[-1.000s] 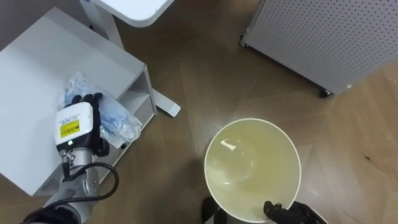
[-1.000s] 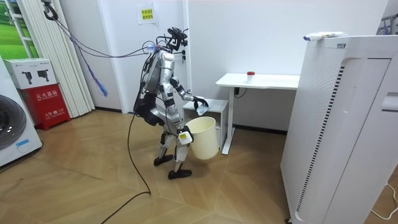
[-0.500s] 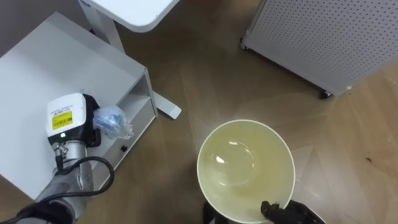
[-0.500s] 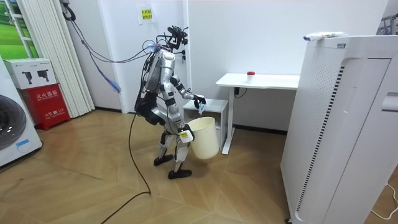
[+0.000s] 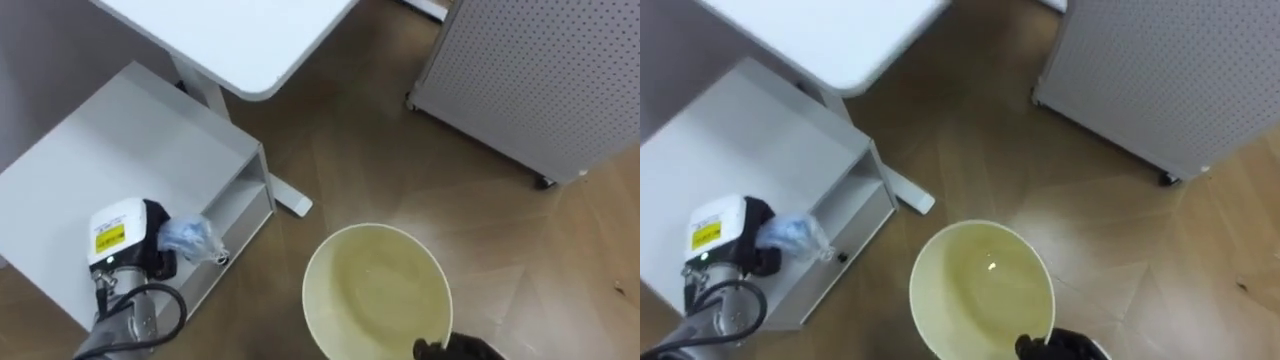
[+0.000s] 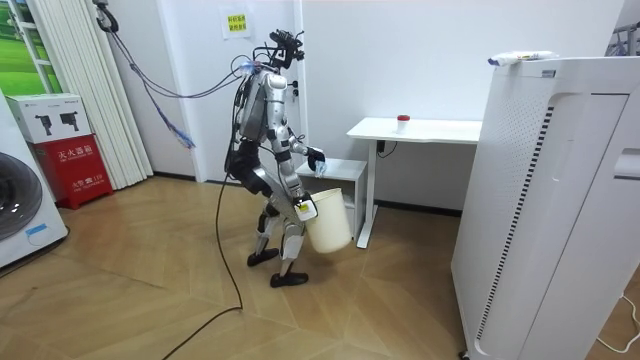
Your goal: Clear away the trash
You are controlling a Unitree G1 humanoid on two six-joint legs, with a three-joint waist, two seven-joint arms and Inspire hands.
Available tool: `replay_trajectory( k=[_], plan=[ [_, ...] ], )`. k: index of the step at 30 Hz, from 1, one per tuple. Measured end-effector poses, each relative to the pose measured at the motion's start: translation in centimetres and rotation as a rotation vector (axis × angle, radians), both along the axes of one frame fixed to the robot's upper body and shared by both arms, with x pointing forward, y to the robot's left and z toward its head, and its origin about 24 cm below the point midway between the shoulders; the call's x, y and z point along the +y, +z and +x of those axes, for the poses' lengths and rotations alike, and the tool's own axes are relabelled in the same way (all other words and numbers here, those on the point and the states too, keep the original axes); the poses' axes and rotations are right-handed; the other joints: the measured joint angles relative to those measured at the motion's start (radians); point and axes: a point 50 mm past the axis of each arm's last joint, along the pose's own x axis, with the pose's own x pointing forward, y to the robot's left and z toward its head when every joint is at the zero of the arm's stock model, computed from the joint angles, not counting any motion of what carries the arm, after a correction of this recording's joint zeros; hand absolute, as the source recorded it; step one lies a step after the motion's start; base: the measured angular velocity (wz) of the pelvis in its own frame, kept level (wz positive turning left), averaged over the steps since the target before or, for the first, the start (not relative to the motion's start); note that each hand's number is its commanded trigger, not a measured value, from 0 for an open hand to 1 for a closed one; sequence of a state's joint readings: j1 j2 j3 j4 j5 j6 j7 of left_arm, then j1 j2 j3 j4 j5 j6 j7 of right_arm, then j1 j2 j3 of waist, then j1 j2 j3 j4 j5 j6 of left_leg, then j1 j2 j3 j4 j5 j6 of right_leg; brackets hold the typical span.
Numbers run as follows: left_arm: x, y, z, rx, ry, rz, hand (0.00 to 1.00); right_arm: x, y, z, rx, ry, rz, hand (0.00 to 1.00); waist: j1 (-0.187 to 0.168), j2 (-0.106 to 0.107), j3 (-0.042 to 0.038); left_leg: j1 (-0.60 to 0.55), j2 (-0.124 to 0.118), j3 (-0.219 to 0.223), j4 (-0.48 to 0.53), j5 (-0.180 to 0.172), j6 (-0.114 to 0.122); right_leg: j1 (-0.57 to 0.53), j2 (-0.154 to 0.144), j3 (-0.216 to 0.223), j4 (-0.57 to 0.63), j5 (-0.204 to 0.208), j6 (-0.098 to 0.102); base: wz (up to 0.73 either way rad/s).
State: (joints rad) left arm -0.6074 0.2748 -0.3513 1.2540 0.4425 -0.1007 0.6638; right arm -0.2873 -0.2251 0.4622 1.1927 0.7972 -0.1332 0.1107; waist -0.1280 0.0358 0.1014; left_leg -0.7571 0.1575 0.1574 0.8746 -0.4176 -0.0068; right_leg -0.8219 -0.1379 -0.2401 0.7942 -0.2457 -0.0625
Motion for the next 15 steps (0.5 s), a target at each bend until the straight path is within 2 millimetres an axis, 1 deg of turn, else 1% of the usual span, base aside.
replay_trajectory(
  k=[3,5,6,7,8,9,10,11,13,14,15],
  plan=[
    [-0.8,-1.2,-0.9,0.014,-0.011,-0.056,1.00,1.0,-0.4,-0.1,0.017,0.019,-0.002,1.00,0.008,0.001,-0.0005,0.046,-0.001,0.007,-0.036,0.008,-0.003,0.046,0.002,-0.006,-0.034,0.001,0.004,0.00],
    [-2.2,-1.9,-1.6,0.008,-0.056,-0.106,1.00,1.4,-0.6,-0.3,0.020,0.045,-0.010,1.00,0.025,0.001,-0.0008,0.076,-0.012,0.007,-0.071,0.016,-0.004,0.073,0.000,-0.008,-0.061,0.004,0.010,0.04],
    [-2.7,-2.1,-1.8,0.007,-0.068,-0.121,1.00,1.5,-0.6,-0.3,0.021,0.046,-0.008,1.00,0.028,0.001,-0.0008,0.082,-0.015,0.008,-0.082,0.020,-0.003,0.078,-0.001,-0.008,-0.068,0.006,0.013,0.07],
    [-3.5,-2.7,-2.3,0.019,-0.089,-0.144,1.00,1.6,-0.7,-0.4,0.025,0.052,0.001,1.00,0.034,0.001,-0.0010,0.096,-0.019,0.012,-0.096,0.025,0.000,0.088,-0.005,-0.007,-0.075,0.008,0.016,0.03],
    [-4.4,-3.2,-2.7,0.036,-0.110,-0.167,1.00,1.8,-0.7,-0.4,0.027,0.061,0.008,1.00,0.049,0.001,-0.0013,0.104,-0.022,0.013,-0.100,0.025,0.000,0.094,-0.005,-0.006,-0.078,0.008,0.017,0.00],
    [-4.9,-3.5,-2.9,0.047,-0.119,-0.179,1.00,1.9,-0.8,-0.5,0.028,0.066,0.008,1.00,0.053,0.001,-0.0014,0.106,-0.024,0.013,-0.103,0.025,0.000,0.096,-0.007,-0.005,-0.078,0.008,0.018,0.00],
    [-5.6,-4.0,-3.4,0.073,-0.144,-0.197,1.00,2.1,-0.8,-0.4,0.025,0.086,0.001,1.00,0.053,0.001,-0.0021,0.109,-0.031,0.013,-0.110,0.028,0.002,0.096,-0.014,-0.006,-0.076,0.009,0.020,0.06],
    [-6.0,-4.3,-3.7,0.086,-0.156,-0.208,1.00,2.2,-0.7,-0.4,0.023,0.098,0.000,1.00,0.055,0.001,-0.0026,0.109,-0.033,0.014,-0.113,0.030,0.003,0.097,-0.015,-0.006,-0.075,0.010,0.022,0.06],
    [-7.6,-5.2,-4.6,0.138,-0.203,-0.240,1.00,2.5,-0.7,-0.2,0.022,0.123,-0.003,1.00,0.057,0.001,-0.0044,0.112,-0.038,0.020,-0.114,0.032,0.006,0.097,-0.019,-0.003,-0.073,0.013,0.026,0.00],
    [-8.6,-5.6,-5.0,0.160,-0.239,-0.250,1.00,2.6,-0.7,-0.2,0.022,0.133,-0.009,1.00,0.056,-0.001,-0.0063,0.115,-0.046,0.020,-0.121,0.035,0.011,0.098,-0.021,0.000,-0.074,0.014,0.029,0.04],
    [-9.1,-5.7,-5.2,0.172,-0.263,-0.255,1.00,2.6,-0.7,-0.2,0.024,0.134,-0.011,1.00,0.056,-0.001,-0.0072,0.119,-0.050,0.022,-0.128,0.038,0.015,0.099,-0.025,0.001,-0.079,0.016,0.032,0.08]
  ],
)
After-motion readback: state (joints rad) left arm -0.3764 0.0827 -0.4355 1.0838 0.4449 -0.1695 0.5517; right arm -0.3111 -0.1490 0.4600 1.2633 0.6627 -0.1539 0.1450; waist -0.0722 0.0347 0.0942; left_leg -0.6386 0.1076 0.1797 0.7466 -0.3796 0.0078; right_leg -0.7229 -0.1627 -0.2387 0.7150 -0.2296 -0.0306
